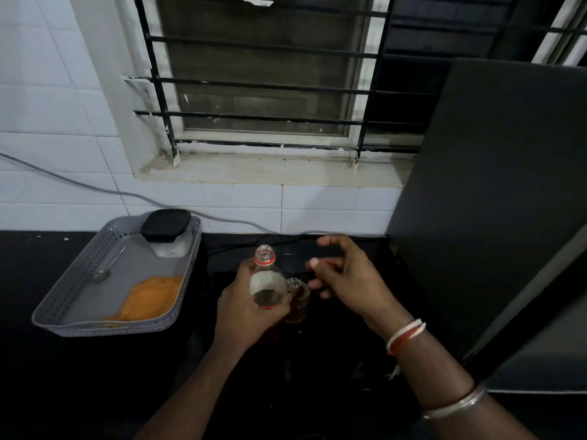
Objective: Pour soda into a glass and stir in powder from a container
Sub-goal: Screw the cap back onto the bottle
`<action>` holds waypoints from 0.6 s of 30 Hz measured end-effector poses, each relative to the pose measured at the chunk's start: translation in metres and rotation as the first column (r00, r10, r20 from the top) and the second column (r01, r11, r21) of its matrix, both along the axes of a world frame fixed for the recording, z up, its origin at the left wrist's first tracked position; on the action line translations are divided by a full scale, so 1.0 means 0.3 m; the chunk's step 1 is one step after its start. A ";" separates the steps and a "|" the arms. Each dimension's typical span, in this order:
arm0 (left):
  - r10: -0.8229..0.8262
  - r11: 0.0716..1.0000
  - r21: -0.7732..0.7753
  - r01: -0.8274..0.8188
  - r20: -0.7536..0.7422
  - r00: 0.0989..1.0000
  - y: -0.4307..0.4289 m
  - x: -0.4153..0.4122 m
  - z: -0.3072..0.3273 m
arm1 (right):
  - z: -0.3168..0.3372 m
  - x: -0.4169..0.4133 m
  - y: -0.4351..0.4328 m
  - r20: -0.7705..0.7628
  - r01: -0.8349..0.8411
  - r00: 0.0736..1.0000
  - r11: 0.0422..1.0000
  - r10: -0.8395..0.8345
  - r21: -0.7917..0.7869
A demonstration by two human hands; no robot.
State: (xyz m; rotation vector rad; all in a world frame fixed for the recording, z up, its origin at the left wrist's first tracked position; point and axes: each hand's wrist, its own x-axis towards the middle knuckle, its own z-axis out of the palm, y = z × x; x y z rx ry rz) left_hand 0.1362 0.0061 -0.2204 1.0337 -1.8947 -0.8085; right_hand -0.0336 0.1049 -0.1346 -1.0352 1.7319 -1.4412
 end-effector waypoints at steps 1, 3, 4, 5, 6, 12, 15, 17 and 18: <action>-0.016 1.000 0.009 0.016 0.018 1.000 -0.004 -0.006 0.002 | 0.016 -0.004 -0.014 -0.097 0.007 0.995 1.000 -0.006 0.009; -0.026 1.000 0.011 0.026 0.036 0.999 -0.007 -0.013 0.012 | 0.048 0.007 -0.040 -0.256 -0.008 0.966 1.000 0.016 0.030; -0.032 0.999 0.007 0.032 0.037 0.999 -0.006 -0.014 0.014 | 0.062 0.016 -0.055 -0.285 -0.011 0.958 0.999 0.022 0.040; -0.045 0.999 0.008 0.044 0.034 0.998 -0.004 -0.011 0.016 | 0.080 0.029 -0.069 -0.287 -0.027 0.957 0.999 0.038 0.042; -0.058 0.998 0.013 0.057 0.032 0.998 -0.002 -0.008 0.017 | 0.094 0.039 -0.082 -0.258 -0.061 0.964 0.997 0.069 0.041; -0.104 0.993 0.059 0.102 0.030 0.994 -0.004 0.004 0.034 | 0.150 0.096 -0.120 -0.554 -0.235 0.794 0.966 0.252 0.103; -0.113 0.992 0.068 0.110 0.039 0.993 -0.008 0.008 0.030 | 0.177 0.110 -0.123 -0.628 -0.231 0.744 0.969 0.231 0.083; -0.110 0.992 0.073 0.106 0.044 0.993 -0.009 0.006 0.031 | 0.187 0.110 -0.136 -0.687 -0.223 0.689 0.969 0.232 0.104; -0.111 0.991 0.078 0.108 0.037 0.993 -0.010 0.008 0.033 | 0.199 0.113 -0.144 -0.726 -0.226 0.643 0.966 0.244 0.125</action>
